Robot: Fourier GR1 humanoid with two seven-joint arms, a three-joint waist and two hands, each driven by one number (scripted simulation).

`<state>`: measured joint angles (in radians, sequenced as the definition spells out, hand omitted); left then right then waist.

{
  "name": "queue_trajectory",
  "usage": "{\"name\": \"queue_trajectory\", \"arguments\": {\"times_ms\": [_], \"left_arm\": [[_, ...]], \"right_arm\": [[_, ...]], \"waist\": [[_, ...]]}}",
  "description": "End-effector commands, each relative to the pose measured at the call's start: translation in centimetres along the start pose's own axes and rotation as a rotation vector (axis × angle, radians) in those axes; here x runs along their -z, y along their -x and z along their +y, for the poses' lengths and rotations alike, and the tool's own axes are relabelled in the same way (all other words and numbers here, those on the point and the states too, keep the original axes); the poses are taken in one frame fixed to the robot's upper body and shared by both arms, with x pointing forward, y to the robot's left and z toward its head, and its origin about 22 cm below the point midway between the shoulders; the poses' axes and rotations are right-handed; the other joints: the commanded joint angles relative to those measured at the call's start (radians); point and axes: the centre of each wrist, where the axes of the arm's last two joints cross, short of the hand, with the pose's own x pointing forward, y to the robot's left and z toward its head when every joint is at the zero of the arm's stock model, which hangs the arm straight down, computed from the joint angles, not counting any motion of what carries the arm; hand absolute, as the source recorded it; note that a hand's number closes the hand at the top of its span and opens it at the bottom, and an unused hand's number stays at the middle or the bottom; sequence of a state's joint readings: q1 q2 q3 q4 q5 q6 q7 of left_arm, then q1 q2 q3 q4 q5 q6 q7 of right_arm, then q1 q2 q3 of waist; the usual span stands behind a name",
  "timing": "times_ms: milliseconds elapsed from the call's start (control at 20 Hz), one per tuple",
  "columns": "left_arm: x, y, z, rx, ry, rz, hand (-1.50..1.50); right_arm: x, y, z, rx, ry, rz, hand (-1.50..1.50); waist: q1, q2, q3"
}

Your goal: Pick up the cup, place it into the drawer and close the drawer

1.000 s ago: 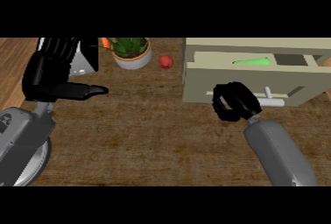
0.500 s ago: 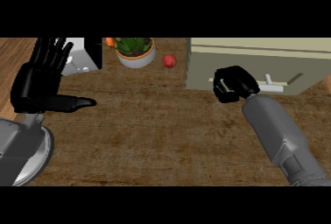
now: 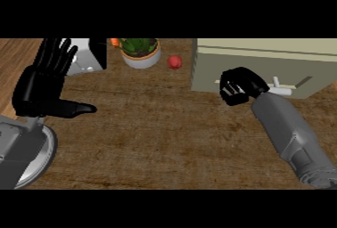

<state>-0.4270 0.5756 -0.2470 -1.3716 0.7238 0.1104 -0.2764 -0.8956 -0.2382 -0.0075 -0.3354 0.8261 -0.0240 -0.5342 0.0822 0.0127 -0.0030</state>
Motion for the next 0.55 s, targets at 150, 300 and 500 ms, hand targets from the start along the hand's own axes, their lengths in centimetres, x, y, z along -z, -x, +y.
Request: {"name": "queue_trajectory", "arguments": {"times_ms": [150, 300, 500], "left_arm": [[-0.5, 1.1, -0.5, -0.027, 0.025, 0.019, -1.50], [-0.6, 0.7, -0.4, -0.034, 0.034, 0.006, -1.50], [-0.7, 1.9, -1.1, -0.026, 0.047, 0.023, -1.50]], "right_arm": [[-1.1, 1.9, -6.8, 0.004, 0.149, 0.095, 1.50], [-1.1, 1.9, -6.2, 0.034, 0.190, 0.098, 1.50], [-0.3, 1.1, -6.2, 0.033, 0.179, 0.088, 1.50]], "waist": [[0.025, 0.042, 0.007], [0.042, 0.041, 0.008], [0.033, 0.042, 0.006]]}}
